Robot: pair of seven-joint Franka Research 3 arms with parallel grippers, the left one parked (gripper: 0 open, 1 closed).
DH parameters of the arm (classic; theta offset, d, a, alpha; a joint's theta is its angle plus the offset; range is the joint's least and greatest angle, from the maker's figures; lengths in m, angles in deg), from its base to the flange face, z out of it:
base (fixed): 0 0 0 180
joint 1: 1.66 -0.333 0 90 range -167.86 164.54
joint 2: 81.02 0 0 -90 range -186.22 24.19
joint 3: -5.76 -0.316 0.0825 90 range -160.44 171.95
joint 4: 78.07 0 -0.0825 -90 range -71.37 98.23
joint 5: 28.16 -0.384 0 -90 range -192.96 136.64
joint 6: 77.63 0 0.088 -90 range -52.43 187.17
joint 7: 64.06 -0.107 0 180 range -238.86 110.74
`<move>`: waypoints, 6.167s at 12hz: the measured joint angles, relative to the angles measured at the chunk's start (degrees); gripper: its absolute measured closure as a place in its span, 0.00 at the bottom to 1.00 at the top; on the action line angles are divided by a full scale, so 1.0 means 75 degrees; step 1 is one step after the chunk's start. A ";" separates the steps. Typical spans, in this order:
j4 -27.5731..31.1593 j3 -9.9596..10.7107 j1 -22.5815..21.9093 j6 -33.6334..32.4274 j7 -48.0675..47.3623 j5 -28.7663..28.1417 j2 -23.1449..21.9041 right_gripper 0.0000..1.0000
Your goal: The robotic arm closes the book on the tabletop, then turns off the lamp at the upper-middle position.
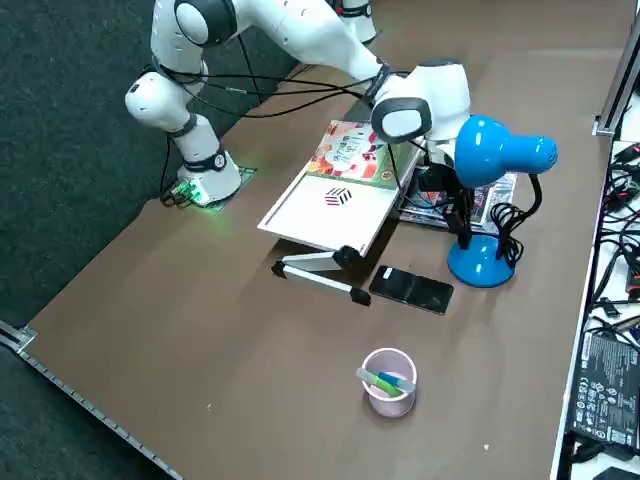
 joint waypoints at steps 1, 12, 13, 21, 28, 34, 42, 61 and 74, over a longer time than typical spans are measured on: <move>0.0000 0.0000 0.0000 0.0001 0.0000 0.0003 0.0000 0.99; 0.0075 0.0000 0.0041 0.0000 -0.0001 0.0010 -0.0003 0.99; 0.0079 0.0000 0.0041 0.0000 -0.0004 0.0010 -0.0004 0.99; 0.0174 -0.0008 0.0029 -0.0009 -0.0017 0.0009 -0.0032 0.99; 0.0178 -0.0009 0.0031 -0.0009 -0.0016 0.0007 -0.0033 0.99; 0.0183 -0.0009 0.0031 -0.0009 -0.0016 0.0000 -0.0034 0.99; 0.0211 -0.0019 0.0031 -0.0026 -0.0019 -0.0007 -0.0043 0.99; 0.0315 -0.0218 0.0031 -0.0093 -0.0063 -0.0093 -0.0032 0.99; -0.0044 -0.0730 -0.0554 -0.0025 -0.0059 -0.0101 0.0067 0.99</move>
